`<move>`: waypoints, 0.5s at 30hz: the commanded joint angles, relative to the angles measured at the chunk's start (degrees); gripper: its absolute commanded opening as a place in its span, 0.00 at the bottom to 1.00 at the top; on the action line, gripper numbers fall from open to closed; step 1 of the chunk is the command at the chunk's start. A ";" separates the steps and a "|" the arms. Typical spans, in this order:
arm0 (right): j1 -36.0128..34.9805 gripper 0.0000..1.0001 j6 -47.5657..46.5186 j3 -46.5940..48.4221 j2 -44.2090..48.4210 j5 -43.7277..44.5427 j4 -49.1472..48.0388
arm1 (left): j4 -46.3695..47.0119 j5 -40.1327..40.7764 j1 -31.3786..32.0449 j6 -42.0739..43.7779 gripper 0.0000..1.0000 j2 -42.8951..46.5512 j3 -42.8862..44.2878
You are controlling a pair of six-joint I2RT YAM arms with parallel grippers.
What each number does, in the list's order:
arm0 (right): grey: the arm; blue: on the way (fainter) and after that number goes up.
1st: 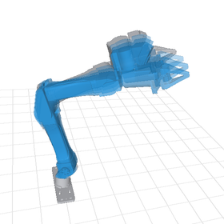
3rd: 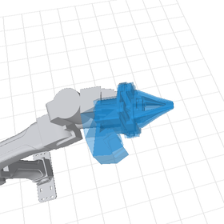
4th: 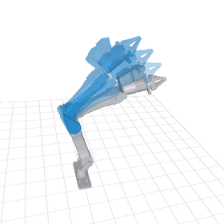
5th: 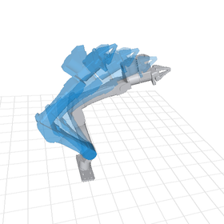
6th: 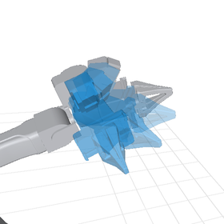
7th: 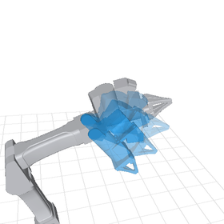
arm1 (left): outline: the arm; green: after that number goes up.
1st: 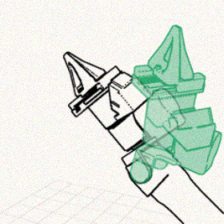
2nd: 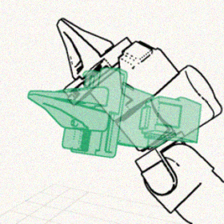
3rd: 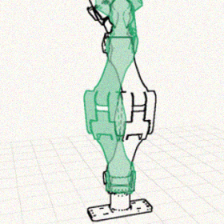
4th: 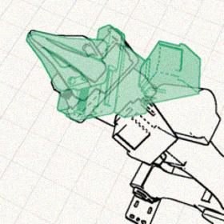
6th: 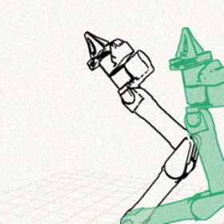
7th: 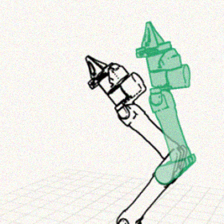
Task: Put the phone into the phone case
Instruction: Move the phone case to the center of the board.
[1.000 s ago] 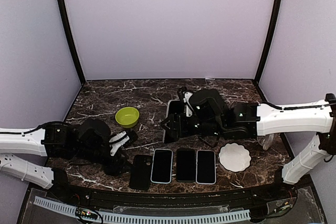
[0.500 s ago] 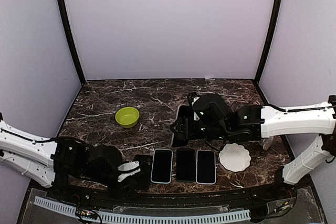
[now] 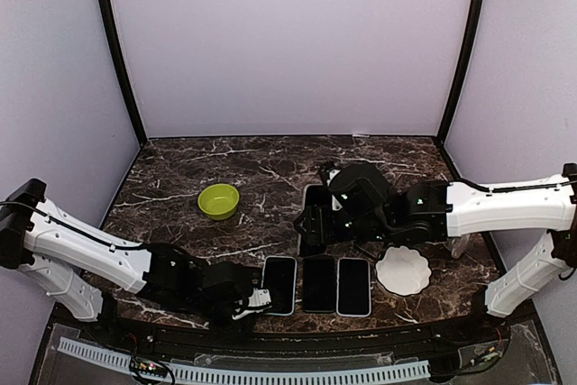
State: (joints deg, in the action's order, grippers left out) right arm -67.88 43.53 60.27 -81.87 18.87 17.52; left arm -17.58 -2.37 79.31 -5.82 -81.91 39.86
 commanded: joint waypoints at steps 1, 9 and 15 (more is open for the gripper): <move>-0.28 0.00 -1.51 -0.60 2.62 -0.14 -4.41 | -0.43 4.28 0.16 4.18 0.24 -1.97 2.50; 0.19 0.00 -2.70 -0.92 5.13 1.05 -3.47 | -3.30 1.58 0.20 8.38 0.23 -3.64 5.62; 0.86 0.00 -3.72 -1.11 6.64 1.57 -3.11 | -11.61 -0.79 0.23 12.56 0.27 -9.09 10.89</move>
State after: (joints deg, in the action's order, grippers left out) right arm -67.68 41.10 59.20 -77.67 19.16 17.17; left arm -21.17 -1.30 79.31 2.79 -87.02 46.83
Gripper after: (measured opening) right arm 0.731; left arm 0.267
